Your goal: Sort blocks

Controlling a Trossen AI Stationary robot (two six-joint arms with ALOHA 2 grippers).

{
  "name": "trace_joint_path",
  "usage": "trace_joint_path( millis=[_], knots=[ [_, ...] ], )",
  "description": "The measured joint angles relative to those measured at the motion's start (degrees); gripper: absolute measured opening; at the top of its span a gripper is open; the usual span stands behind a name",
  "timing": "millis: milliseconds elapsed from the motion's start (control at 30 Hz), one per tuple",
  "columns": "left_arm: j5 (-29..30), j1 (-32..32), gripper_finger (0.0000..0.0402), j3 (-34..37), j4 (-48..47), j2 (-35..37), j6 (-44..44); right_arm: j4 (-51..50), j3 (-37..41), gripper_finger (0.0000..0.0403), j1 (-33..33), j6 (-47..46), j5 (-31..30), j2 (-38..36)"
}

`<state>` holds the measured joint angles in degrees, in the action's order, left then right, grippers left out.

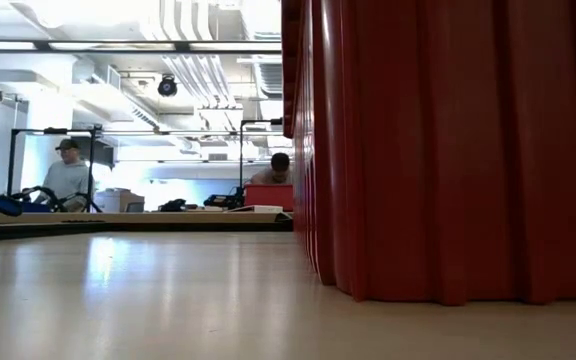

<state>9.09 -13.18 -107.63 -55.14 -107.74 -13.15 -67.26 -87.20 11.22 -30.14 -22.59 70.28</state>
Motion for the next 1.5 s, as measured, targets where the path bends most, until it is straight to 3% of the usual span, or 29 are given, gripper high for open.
trace_joint_path(
  millis=[133, 333, 567, 767, 967, 1100, 1300, 1500],
  knots=[
    [1.1, 0.4, 0.0378, 0.0, -4.1, 0.5, 3.5, 0.0, 0.0, 0.0, 0.0, 0.7, 0.0, 0.0],
    [1.7, -0.1, 0.0339, 3.5, -15.4, 4.1, 9.1, -0.4, 0.0, 0.0, 0.0, 0.9, 0.0, 0.0],
    [-0.1, -1.0, 0.0314, 15.8, -14.6, 16.4, 16.3, -1.7, 0.0, 0.0, 0.0, 1.2, 0.0, 0.0],
    [3.9, -3.0, 0.0313, 19.4, -12.4, 26.7, 26.5, -1.6, 0.0, 0.0, -0.1, 1.5, -0.6, 0.0],
    [6.8, -7.1, 0.0313, 23.5, -24.6, 32.7, 36.6, -1.5, 0.0, 0.0, -0.5, 1.6, -1.5, 0.0],
    [0.7, -11.5, 0.0313, 33.7, -26.4, 35.4, 42.0, -1.5, 0.0, 0.0, -0.7, 1.6, -1.5, 0.0],
    [-9.7, -19.2, 0.0313, 50.1, -17.0, 39.3, 52.5, -1.5, 0.0, 0.0, -0.8, 1.3, -1.5, 0.0],
    [-16.9, -27.0, 0.0313, 60.0, -10.8, 41.2, 57.1, -1.5, 0.0, 0.0, -0.8, 1.3, -1.6, 0.0]
  ],
)
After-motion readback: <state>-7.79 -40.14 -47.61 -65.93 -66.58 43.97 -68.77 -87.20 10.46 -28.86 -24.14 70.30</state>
